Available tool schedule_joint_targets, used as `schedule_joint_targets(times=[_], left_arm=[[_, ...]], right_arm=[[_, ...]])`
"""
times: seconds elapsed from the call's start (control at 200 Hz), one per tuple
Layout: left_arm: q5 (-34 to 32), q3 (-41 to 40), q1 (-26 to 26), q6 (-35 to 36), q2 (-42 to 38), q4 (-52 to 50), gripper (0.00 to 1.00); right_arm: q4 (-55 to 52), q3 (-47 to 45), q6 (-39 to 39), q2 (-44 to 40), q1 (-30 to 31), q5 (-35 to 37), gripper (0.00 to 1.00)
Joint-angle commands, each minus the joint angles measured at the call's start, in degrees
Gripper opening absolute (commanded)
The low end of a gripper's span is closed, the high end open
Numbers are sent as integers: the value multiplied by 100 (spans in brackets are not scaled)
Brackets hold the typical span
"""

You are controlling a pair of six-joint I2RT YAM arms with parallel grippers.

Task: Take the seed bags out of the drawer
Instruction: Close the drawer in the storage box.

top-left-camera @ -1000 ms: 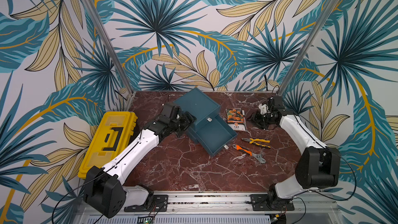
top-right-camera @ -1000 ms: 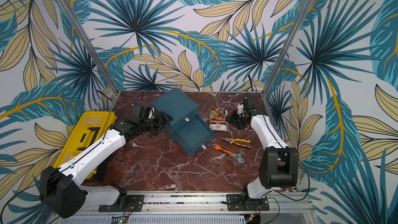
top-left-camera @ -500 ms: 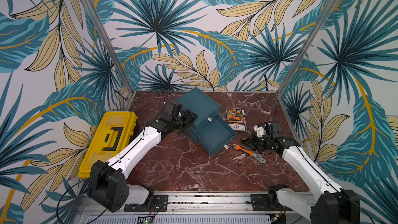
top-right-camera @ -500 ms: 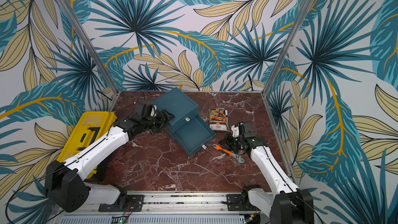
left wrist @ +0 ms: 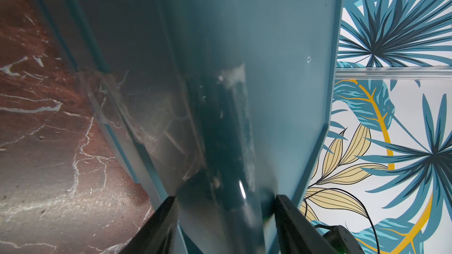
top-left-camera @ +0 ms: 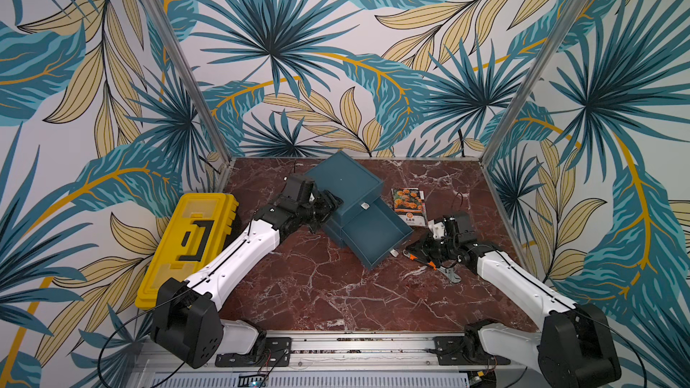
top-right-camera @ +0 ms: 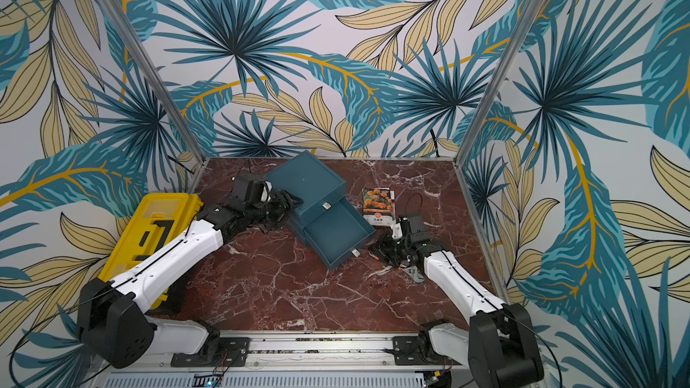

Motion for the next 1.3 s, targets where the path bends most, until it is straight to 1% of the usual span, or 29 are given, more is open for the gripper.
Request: schedule_joint_targets(times=[0.0, 0.341, 0.601, 0.856, 1.127, 1.297], left_arm=[[-46, -233, -22, 49, -107, 17, 66], [-38, -295, -25, 47, -177, -29, 66], [-16, -321, -29, 38, -188, -7, 66], [-8, -329, -26, 55, -197, -39, 66], [27, -304, -24, 64, -230, -58, 67], [7, -269, -24, 77, -265, -98, 69]], right_arm=[[315, 172, 114, 170, 43, 75, 0], [814, 537, 412, 534, 128, 7, 0], [1084, 934, 714, 831, 521, -26, 0], [1629, 1191, 1063, 1481, 880, 42, 0], [2369, 1636, 1614, 2296, 1026, 33, 0], [2739, 1961, 1963, 2726, 1139, 34, 0]])
